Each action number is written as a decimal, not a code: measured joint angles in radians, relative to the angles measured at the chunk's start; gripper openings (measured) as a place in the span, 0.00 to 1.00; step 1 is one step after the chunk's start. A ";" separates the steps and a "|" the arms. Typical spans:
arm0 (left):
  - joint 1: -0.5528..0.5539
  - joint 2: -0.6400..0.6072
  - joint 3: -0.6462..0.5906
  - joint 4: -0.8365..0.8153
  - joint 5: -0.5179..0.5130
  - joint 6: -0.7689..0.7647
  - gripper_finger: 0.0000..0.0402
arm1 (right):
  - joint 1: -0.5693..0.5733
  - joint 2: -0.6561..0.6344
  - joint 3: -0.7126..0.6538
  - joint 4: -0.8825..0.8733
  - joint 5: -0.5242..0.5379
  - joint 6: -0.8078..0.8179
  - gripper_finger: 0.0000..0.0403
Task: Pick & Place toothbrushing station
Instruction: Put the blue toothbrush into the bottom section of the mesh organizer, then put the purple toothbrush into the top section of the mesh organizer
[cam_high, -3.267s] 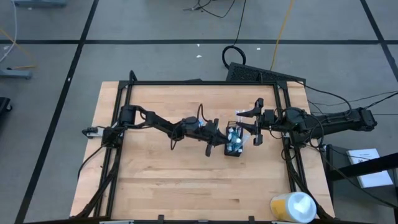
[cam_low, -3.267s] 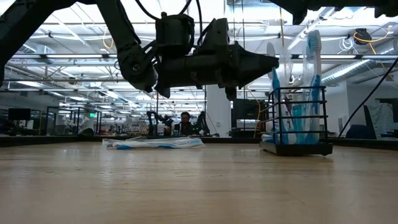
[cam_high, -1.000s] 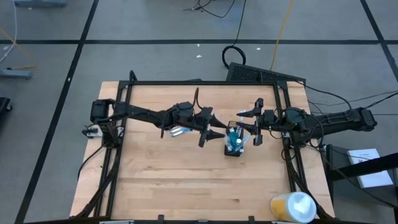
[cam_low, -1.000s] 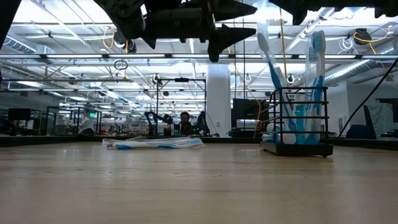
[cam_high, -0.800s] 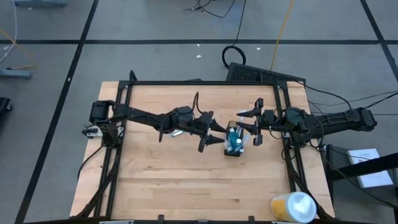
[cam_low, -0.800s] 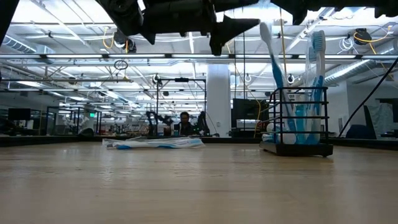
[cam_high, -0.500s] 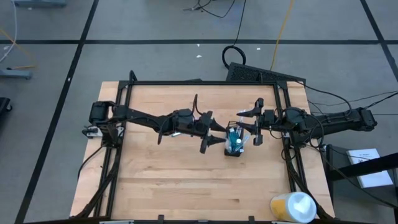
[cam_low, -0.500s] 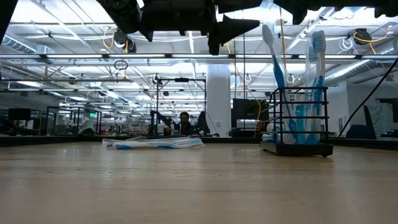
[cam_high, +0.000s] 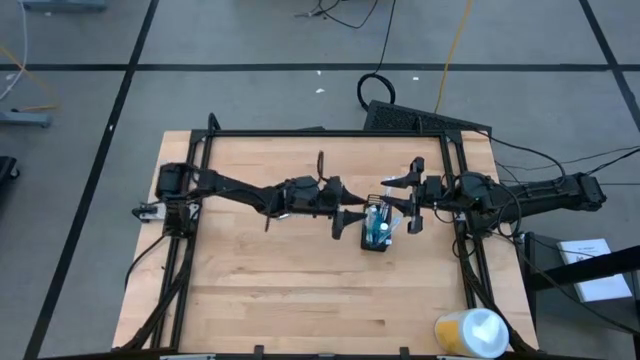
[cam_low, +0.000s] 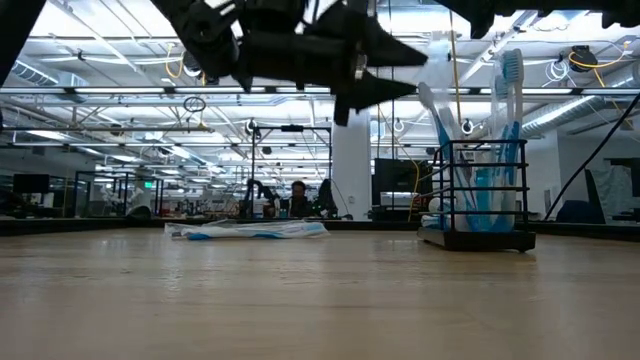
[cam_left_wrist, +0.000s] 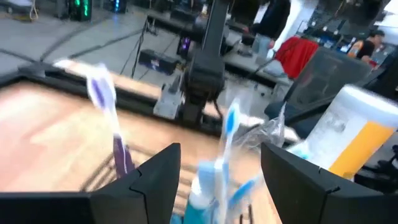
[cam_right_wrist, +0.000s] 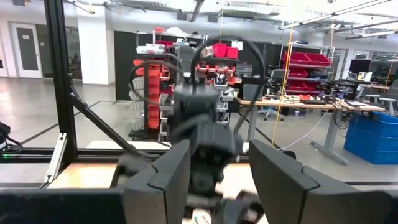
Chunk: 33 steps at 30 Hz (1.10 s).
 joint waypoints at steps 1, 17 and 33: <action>-0.001 0.014 0.000 0.003 0.000 -0.001 0.57 | 0.000 0.000 0.000 0.000 0.000 0.000 0.39; -0.002 0.073 0.000 0.048 0.021 0.059 0.57 | 0.000 0.000 0.000 -0.009 0.001 -0.003 0.39; 0.071 -0.072 0.000 -0.410 0.081 0.101 0.57 | 0.000 0.000 0.000 -0.018 0.001 -0.022 0.39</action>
